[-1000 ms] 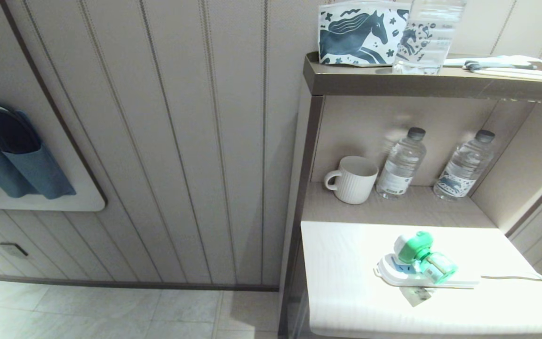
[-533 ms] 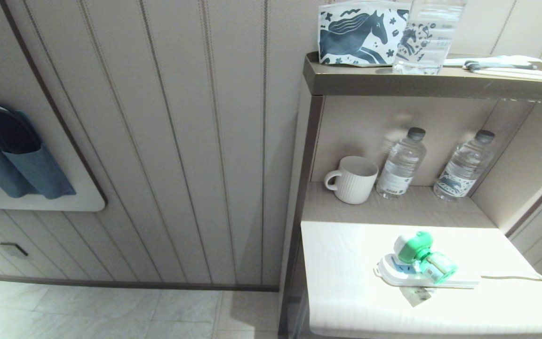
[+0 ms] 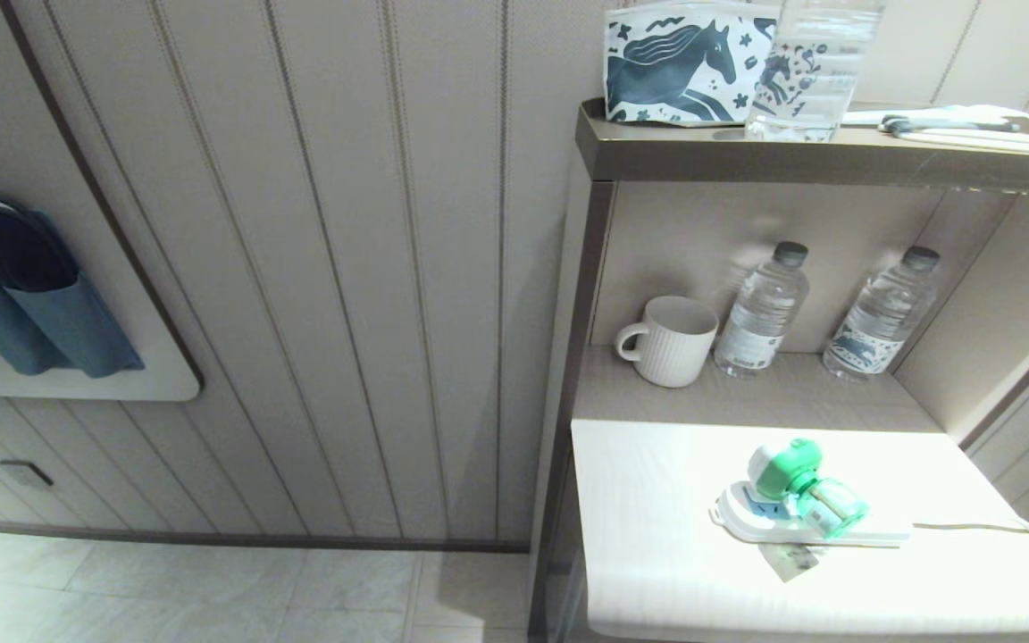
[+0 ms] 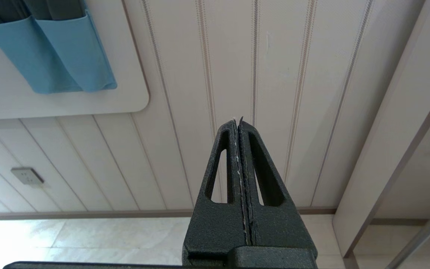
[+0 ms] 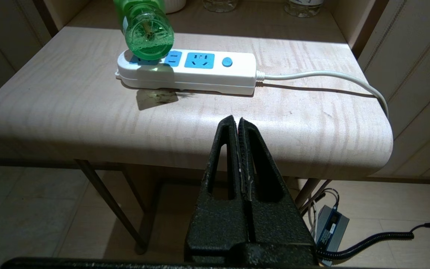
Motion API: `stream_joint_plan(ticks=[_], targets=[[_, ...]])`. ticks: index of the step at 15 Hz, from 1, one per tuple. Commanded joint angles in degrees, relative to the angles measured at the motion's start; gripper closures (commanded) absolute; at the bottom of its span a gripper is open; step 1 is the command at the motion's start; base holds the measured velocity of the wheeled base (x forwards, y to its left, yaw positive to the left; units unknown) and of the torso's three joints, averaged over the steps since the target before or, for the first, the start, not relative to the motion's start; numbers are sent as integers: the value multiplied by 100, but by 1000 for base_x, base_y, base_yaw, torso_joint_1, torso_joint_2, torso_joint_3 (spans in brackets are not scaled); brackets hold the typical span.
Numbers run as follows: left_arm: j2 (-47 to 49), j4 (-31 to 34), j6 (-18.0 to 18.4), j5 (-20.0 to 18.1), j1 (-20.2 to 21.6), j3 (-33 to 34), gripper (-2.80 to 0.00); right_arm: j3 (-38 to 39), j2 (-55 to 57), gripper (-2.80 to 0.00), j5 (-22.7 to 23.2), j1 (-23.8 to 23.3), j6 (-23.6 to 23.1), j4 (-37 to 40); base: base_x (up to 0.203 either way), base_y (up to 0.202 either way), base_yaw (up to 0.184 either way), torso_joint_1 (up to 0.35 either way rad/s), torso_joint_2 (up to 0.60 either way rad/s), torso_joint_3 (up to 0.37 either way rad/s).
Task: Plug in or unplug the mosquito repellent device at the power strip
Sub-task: Hold the socket with your left hand and unplug it with your right hand
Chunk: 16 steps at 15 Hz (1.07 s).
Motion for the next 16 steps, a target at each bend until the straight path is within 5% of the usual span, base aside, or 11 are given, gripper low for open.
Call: stream_joint_plan(ticks=[1,7,10,16], targets=[[0,-11,0,4,0,0,0,-5,29,0,1,4,-36,-9,0,0,0,0,0,0],[0,-3,0,3,2,0,0,-387,119,0,8,1,-114,539,0,0,0,0,0,0],[0,-3,0,4,0,0,0,-2042,748,0,1,8,-133,911,0,0,0,0,0,0],[0,-3,0,-4,0,0,0,-5709,3742,0,21,13,-86,1912,0,0,0,0,0,0]])
